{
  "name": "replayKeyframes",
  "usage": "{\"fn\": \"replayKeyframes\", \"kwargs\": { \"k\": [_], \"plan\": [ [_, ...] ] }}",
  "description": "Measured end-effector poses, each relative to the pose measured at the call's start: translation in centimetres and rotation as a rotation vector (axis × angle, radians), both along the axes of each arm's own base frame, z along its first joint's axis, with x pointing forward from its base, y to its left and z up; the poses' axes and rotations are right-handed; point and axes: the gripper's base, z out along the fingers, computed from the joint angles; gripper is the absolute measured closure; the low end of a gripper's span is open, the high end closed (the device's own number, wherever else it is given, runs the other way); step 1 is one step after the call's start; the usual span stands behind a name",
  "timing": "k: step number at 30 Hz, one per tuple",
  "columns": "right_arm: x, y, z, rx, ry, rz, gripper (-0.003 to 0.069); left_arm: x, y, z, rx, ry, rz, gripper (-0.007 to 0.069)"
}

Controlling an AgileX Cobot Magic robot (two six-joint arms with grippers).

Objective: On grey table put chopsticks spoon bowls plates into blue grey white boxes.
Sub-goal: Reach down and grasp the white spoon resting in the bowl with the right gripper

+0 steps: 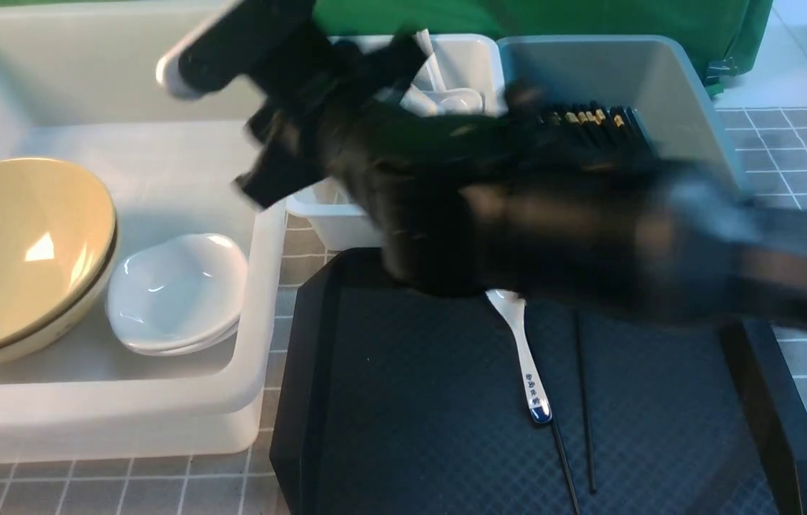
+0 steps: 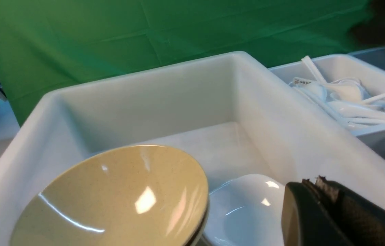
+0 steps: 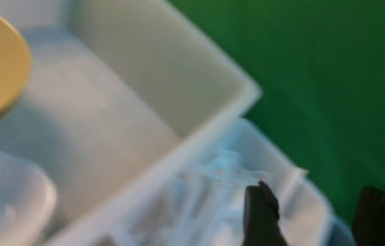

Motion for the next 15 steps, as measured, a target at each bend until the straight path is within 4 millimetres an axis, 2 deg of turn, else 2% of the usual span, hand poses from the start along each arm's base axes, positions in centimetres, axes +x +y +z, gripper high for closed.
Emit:
{"fn": "replayKeyframes", "kwargs": {
  "k": [1,3,6,8,9,10,12,15],
  "plan": [
    [-0.8,-1.6,1.1,-0.037,-0.023,-0.053,0.0337,0.0,0.0,0.0,-0.008,0.0,-0.001,0.0634],
    [-1.7,-5.0,1.3,-0.099,-0.022,-0.153,0.0461,0.0,0.0,0.0,-0.015,0.001,-0.001,0.0634],
    [-1.4,-10.0,-1.7,-0.053,0.063,-0.257,0.0596,0.0,0.0,0.0,-0.02,0.001,-0.002,0.0634],
    [-1.2,-12.7,-4.1,0.101,0.157,-0.271,0.0623,0.0,0.0,0.0,-0.024,0.001,-0.001,0.0634],
    [-1.2,-13.2,-4.7,0.142,0.182,-0.265,0.0624,0.0,0.0,0.0,-0.024,0.001,-0.001,0.0634],
    [-1.4,-14.5,-6.5,0.311,0.3,-0.187,0.0626,0.0,0.0,0.0,-0.024,0.001,-0.001,0.0634],
    [-1.6,-15.7,-9.2,0.535,0.507,-0.07,0.0626,0.0,0.0,0.0,-0.025,0.001,-0.001,0.0634],
    [-1.8,-16.3,-12.0,0.575,0.794,0.077,0.0621,0.0,0.0,0.0,-0.027,0.001,-0.001,0.0634]
  ]
}}
